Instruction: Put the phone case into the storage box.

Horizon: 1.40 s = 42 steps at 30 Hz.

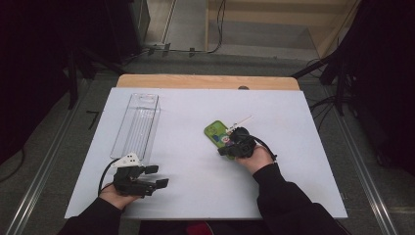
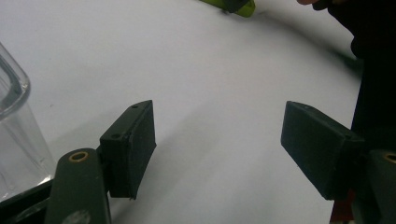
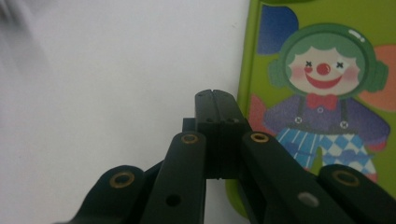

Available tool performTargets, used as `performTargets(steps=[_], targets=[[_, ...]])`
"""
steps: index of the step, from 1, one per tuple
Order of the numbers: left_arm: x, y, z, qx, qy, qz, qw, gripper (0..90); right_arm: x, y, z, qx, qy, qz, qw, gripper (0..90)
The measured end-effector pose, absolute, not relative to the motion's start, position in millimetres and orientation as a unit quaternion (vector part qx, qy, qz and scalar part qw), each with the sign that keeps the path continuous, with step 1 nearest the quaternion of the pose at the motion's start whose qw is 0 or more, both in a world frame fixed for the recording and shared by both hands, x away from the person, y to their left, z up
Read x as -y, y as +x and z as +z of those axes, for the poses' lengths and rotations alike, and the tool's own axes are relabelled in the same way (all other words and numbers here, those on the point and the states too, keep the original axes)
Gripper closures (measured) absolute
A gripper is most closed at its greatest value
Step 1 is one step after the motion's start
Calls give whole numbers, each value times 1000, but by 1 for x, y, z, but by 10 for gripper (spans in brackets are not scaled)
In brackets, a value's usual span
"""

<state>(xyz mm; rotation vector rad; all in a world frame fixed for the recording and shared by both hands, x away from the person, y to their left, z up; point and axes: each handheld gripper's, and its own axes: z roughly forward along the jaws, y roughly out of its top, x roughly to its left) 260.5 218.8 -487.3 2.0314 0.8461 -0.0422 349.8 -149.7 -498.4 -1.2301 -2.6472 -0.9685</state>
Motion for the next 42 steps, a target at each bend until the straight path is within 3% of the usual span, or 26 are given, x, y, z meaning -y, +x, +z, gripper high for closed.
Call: performTargets(steps=[6, 7, 9, 14, 18, 26, 42], targets=[[-219, 260, -487, -342, 823, -18, 453, 267, 153, 347, -495, 857, -395, -330, 36, 851], [-218, 260, -487, -342, 823, -18, 453, 267, 153, 346, -492, 855, -393, -338, 32, 767], [-218, 261, -487, -343, 823, -19, 452, 266, 154, 343, -488, 856, -384, -346, 24, 731], [-219, 261, -487, -344, 824, -21, 450, 265, 156, 338, -481, 850, -382, -362, 16, 498], [-219, 261, -487, -345, 823, -21, 450, 264, 163, 331, -476, 843, -380, -380, 18, 372], [-218, 261, -487, -344, 823, -23, 451, 264, 180, 314, -472, 834, -367, -411, 26, 271], [-218, 261, -487, -348, 823, -18, 449, 263, 206, 285, -473, 824, -380, -420, 5, 234]])
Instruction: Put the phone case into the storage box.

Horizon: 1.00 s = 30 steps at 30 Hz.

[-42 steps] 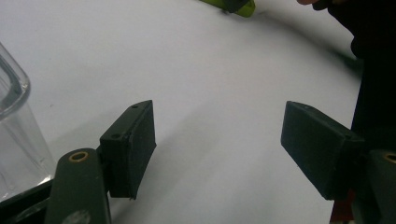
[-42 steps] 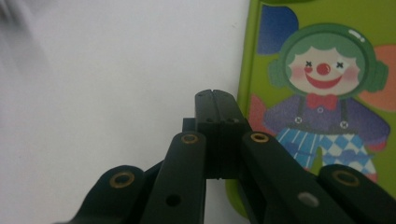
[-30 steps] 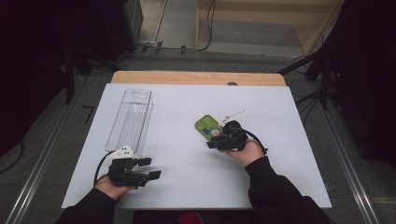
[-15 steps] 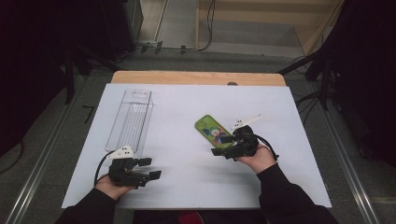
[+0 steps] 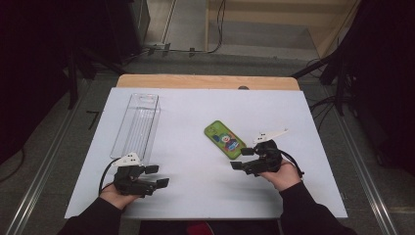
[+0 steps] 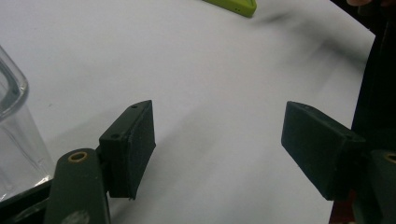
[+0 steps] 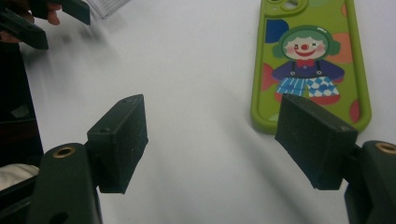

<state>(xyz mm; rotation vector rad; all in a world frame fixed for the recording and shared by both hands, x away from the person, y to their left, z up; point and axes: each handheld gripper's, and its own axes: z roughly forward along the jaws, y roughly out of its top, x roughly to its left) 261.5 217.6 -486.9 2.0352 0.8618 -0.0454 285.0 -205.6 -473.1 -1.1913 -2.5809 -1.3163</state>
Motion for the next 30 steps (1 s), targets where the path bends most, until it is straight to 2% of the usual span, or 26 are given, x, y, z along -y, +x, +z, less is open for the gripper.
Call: performTargets(steps=[10, 30], targets=[[-218, 262, -487, -351, 823, -15, 447, 263, 218, 270, -478, 825, -386, -412, -3, 185], [-218, 262, -487, -353, 821, -14, 448, 263, 248, 239, -492, 813, -412, -412, -4, 172]])
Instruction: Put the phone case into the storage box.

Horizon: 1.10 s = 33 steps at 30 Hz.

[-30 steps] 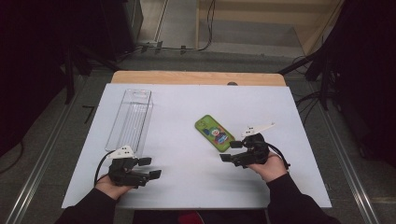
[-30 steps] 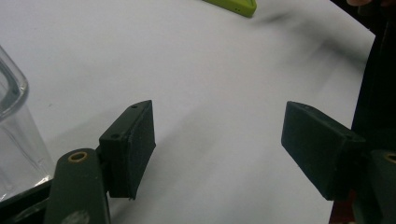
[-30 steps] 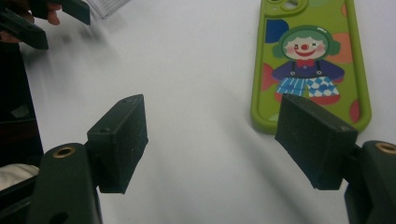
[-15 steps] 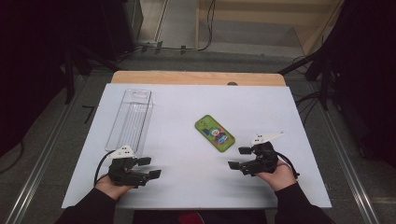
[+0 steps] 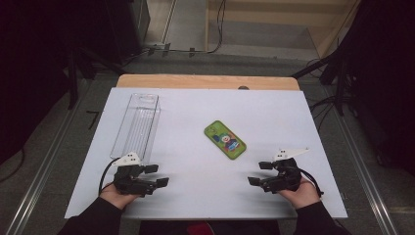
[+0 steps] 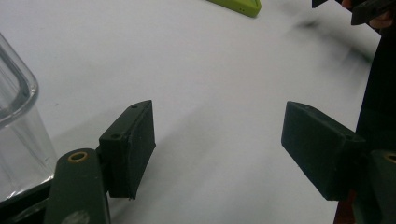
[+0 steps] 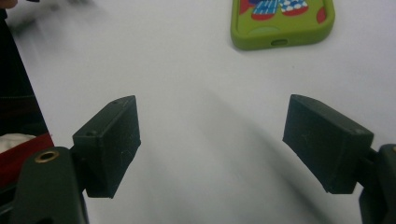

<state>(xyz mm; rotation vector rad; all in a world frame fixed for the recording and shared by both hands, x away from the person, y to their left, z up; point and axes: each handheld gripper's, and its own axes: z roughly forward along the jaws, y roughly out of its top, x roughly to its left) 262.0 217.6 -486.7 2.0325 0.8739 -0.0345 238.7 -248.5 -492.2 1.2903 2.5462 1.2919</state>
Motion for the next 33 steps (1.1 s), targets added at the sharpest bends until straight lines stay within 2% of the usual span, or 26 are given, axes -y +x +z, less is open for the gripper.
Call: performTargets(steps=[16, 27, 31, 33], targets=[[-216, 263, -487, -352, 822, -15, 448, 263, 252, 243, -497, -805, 422, 417, 1, 172], [-216, 263, -487, -353, 822, -14, 447, 263, 250, 262, -489, -804, 430, 411, 31, 157], [-217, 263, -487, -353, 822, -14, 447, 263, 245, 270, -489, -804, 429, 410, 37, 138], [-217, 263, -487, -353, 822, -14, 447, 263, 244, 273, -489, -805, 429, 407, 34, 89]])
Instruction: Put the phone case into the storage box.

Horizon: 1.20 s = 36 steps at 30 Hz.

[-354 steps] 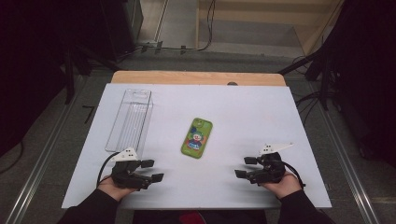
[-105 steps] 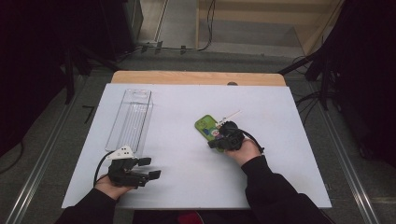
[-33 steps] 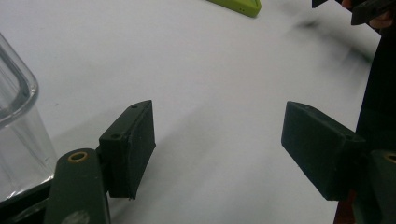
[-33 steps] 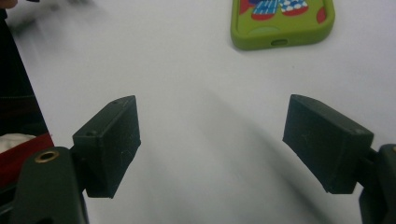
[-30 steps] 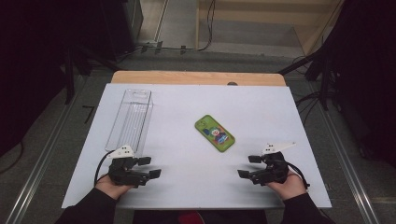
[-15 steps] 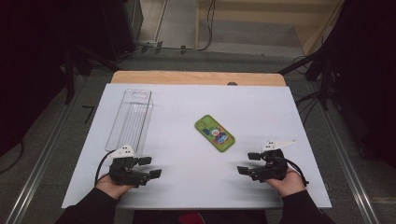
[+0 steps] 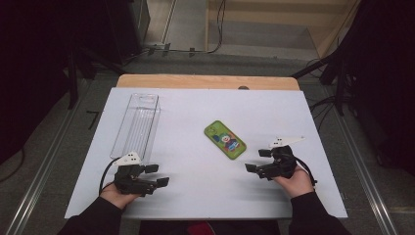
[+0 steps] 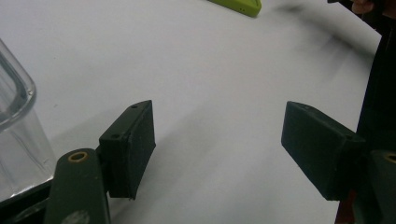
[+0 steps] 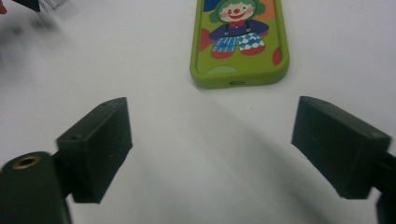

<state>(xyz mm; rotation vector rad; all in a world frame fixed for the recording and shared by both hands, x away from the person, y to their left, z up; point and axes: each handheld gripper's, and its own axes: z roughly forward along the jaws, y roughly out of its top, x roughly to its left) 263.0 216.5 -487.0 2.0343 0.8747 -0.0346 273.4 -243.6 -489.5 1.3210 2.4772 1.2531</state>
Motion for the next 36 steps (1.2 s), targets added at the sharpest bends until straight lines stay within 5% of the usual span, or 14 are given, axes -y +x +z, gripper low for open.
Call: performTargets(steps=[2, 36], targets=[[-216, 263, -487, -353, 822, -14, 446, 263, 242, 278, -489, -801, 432, 414, 16, 0], [-217, 263, -487, -354, 822, -15, 447, 263, 203, 335, -465, -818, 421, 391, 31, 0]])
